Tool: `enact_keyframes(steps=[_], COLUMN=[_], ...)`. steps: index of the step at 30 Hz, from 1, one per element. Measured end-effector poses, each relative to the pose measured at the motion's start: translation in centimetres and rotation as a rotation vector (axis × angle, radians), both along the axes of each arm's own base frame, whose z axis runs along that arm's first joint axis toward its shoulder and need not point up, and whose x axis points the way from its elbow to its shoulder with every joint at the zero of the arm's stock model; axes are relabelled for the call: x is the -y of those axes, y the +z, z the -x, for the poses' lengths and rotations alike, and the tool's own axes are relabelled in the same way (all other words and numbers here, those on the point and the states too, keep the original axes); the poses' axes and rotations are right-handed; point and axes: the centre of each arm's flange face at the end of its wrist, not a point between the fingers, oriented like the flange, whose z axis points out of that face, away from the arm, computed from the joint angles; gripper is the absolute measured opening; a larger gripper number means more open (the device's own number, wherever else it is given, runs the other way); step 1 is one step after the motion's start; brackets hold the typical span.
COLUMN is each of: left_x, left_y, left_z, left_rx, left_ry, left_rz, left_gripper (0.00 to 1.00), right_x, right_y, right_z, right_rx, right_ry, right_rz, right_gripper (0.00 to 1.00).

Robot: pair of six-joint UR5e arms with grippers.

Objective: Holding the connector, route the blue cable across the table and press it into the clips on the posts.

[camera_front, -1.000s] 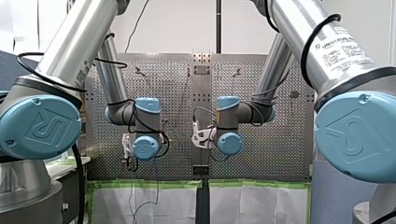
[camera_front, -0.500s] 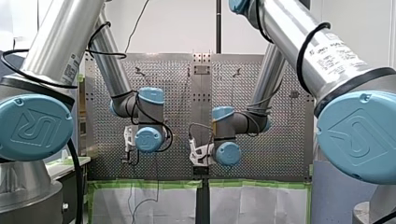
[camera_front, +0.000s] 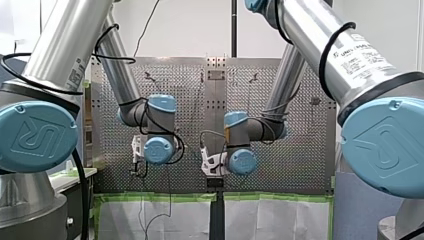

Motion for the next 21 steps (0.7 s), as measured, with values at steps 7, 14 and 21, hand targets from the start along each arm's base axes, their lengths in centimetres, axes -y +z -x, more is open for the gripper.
enact_keyframes(steps=[7, 14, 21], left_x=[-0.9, -1.3, -1.6], left_y=[2.4, 5.4, 7.8], left_z=[-1.7, -4.3, -6.5], left_rx=[0.036, 0.065, 0.08], left_ry=[0.069, 0.165, 0.234], left_rz=[0.023, 0.046, 0.056], left_gripper=[0.0, 0.0, 0.0], right_x=[1.0, 1.7, 2.3], right_y=[4.9, 11.0, 16.8], right_z=[-2.1, -4.4, -6.0], right_rx=[0.084, 0.166, 0.219], right_ry=[0.024, 0.101, 0.147], right_rz=[0.008, 0.024, 0.06], right_gripper=[0.0, 0.0, 0.0])
